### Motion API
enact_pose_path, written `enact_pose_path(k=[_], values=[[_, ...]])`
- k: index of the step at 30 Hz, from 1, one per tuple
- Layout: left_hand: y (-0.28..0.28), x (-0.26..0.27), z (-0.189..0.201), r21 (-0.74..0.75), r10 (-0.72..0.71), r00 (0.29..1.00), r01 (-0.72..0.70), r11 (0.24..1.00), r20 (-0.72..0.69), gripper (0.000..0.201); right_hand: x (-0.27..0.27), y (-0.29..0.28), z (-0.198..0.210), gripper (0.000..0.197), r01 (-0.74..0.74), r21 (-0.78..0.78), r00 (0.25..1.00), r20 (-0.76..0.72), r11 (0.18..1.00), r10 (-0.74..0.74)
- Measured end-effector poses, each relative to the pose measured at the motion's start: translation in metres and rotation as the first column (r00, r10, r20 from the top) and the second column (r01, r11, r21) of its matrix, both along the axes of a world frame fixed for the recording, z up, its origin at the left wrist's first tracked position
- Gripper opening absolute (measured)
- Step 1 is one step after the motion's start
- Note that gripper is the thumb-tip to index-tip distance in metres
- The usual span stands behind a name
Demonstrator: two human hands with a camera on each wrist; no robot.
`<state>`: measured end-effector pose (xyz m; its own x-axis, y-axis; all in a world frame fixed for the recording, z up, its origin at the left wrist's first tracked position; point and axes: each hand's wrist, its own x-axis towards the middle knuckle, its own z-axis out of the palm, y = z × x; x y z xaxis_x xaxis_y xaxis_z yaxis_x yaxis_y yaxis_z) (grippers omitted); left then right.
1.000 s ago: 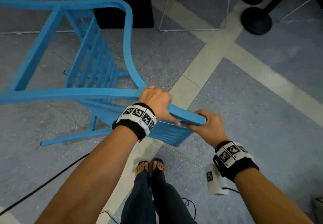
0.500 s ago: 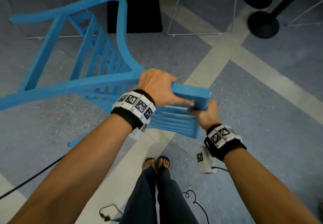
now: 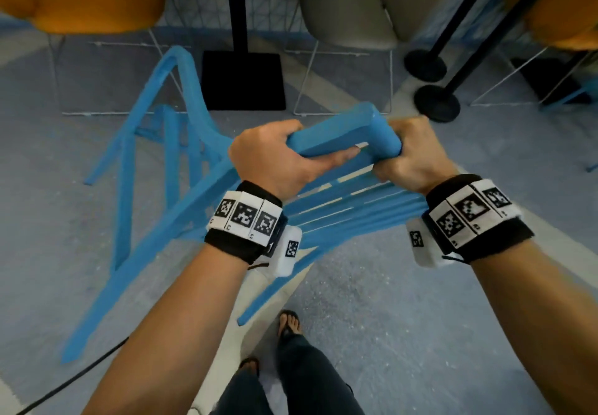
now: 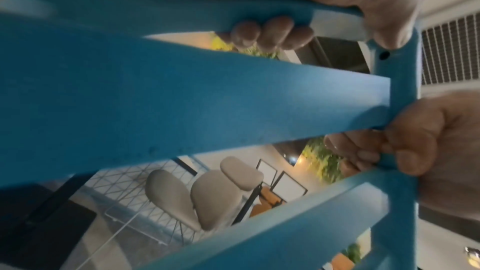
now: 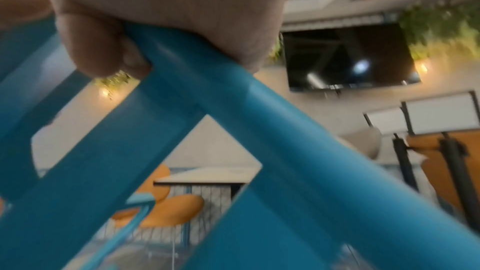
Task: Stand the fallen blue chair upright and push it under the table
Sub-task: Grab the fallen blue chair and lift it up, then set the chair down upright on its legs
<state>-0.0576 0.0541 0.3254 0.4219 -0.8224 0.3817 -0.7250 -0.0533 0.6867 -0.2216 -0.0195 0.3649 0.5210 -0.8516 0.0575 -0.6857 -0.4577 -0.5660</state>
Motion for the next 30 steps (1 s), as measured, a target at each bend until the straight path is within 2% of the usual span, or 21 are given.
enact_pose_path(k=[2,5,7,8,10,11,13,15,18,20,22,24,27,30], values=[[0.021,0.005,0.004,-0.080,0.009,0.995,-0.017,0.997,-0.100,0.069,0.009,0.017,0.016,0.020,-0.062,-0.067,0.996,-0.068,0.996,0.057],[0.060,0.022,0.008,-0.131,-0.007,0.982,-0.018,0.991,-0.190,0.063,0.029,0.054,0.027,0.014,-0.158,-0.186,0.981,-0.144,0.970,0.132],[0.082,0.035,0.006,-0.150,-0.007,0.980,-0.024,0.988,-0.198,0.057,0.024,0.069,0.014,0.021,-0.238,-0.153,0.971,-0.077,0.959,0.228],[0.093,0.041,0.004,-0.154,-0.011,0.979,-0.021,0.988,-0.203,0.058,0.009,0.076,-0.001,0.028,-0.231,-0.105,0.973,-0.042,0.967,0.228],[0.113,0.055,-0.002,-0.163,-0.014,0.975,-0.023,0.986,-0.223,0.068,-0.030,0.083,-0.034,0.049,-0.070,-0.030,0.996,-0.057,0.997,0.068],[0.123,0.062,-0.006,-0.154,-0.014,0.969,-0.025,0.988,-0.247,0.070,-0.047,0.089,-0.048,0.061,0.036,-0.001,0.993,-0.112,0.999,-0.036],[0.138,0.075,-0.012,-0.151,-0.008,0.946,-0.044,0.988,-0.324,0.055,-0.063,0.095,-0.069,0.078,0.141,0.015,0.963,-0.233,0.990,-0.134],[0.150,0.087,-0.014,-0.189,-0.030,0.921,-0.047,0.981,-0.389,0.035,-0.060,0.102,-0.080,0.078,0.121,0.014,0.960,-0.257,0.993,-0.113],[0.160,0.097,-0.010,-0.280,-0.126,0.870,-0.015,0.960,-0.477,0.025,-0.049,0.107,-0.082,0.072,0.098,-0.049,0.965,-0.241,0.994,-0.106],[0.168,0.097,-0.011,-0.329,-0.196,0.803,0.000,0.944,-0.563,0.030,-0.049,0.113,-0.082,0.074,0.078,-0.077,0.968,-0.232,0.994,-0.094],[0.178,0.100,-0.010,-0.357,-0.252,0.729,0.011,0.934,-0.637,0.035,-0.047,0.120,-0.079,0.068,0.051,-0.114,0.970,-0.230,0.992,-0.076],[0.189,0.099,-0.018,-0.396,-0.278,0.688,-0.015,0.918,-0.670,0.034,-0.048,0.129,-0.070,0.063,0.018,-0.137,0.968,-0.246,0.990,-0.052],[0.197,0.096,-0.024,-0.419,-0.267,0.669,-0.074,0.905,-0.694,0.031,-0.052,0.132,-0.057,0.063,-0.018,-0.214,0.961,-0.275,0.977,-0.043],[0.199,0.094,-0.040,-0.381,-0.176,0.679,-0.164,0.910,-0.713,0.028,-0.054,0.128,-0.046,0.072,-0.040,-0.281,0.949,-0.311,0.959,-0.052]])
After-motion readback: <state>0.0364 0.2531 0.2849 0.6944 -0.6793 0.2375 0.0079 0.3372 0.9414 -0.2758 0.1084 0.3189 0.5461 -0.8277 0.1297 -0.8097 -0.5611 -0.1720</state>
